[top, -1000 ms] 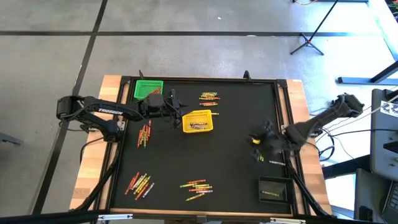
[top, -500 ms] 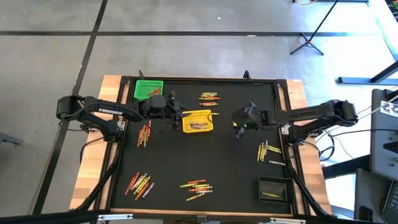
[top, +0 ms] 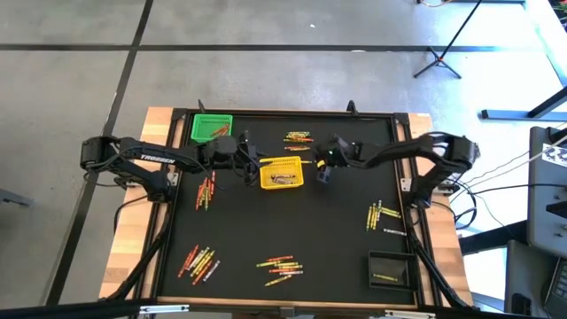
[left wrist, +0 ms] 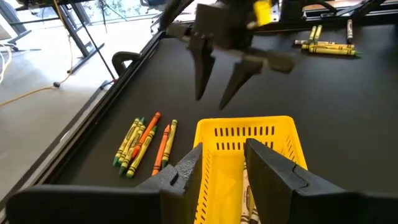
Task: Sort crayons
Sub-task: Put the green crayon into the black bin
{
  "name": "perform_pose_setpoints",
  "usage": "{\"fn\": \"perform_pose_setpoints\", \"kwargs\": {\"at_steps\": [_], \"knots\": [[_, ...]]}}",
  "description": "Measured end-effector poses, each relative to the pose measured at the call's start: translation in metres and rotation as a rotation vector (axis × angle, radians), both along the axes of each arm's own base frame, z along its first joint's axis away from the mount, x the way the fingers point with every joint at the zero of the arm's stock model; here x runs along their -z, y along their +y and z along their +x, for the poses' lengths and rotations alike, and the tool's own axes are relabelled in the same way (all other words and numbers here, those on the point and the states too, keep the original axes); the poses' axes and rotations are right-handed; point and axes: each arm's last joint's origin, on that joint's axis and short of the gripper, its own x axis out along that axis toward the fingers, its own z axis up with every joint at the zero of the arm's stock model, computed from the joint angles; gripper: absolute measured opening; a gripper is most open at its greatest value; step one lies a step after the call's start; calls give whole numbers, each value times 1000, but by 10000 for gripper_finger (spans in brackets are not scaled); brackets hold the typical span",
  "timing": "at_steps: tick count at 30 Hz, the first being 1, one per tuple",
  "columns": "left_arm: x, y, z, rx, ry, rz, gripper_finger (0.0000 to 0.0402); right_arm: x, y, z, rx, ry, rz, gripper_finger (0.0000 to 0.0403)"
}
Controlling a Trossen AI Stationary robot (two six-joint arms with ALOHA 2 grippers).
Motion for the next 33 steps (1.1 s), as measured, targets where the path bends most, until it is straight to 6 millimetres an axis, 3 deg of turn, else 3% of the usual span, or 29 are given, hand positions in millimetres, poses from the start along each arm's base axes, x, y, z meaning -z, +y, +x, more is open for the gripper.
{"fn": "perform_pose_setpoints", "kwargs": {"at_steps": [8, 22, 26, 33], "knots": [[0, 0, 0, 3, 1, 7, 107, 20, -18, 2, -90, -22, 73, 175], [0, 0, 0, 0, -2, 1, 107, 39, -20, 10, -101, -36, 84, 172], [0, 0, 0, 0, -5, 0, 107, 39, -20, 10, -101, -30, 87, 143], [0, 0, 0, -1, -6, -2, 107, 41, -19, 9, -104, -18, 93, 53]]}}
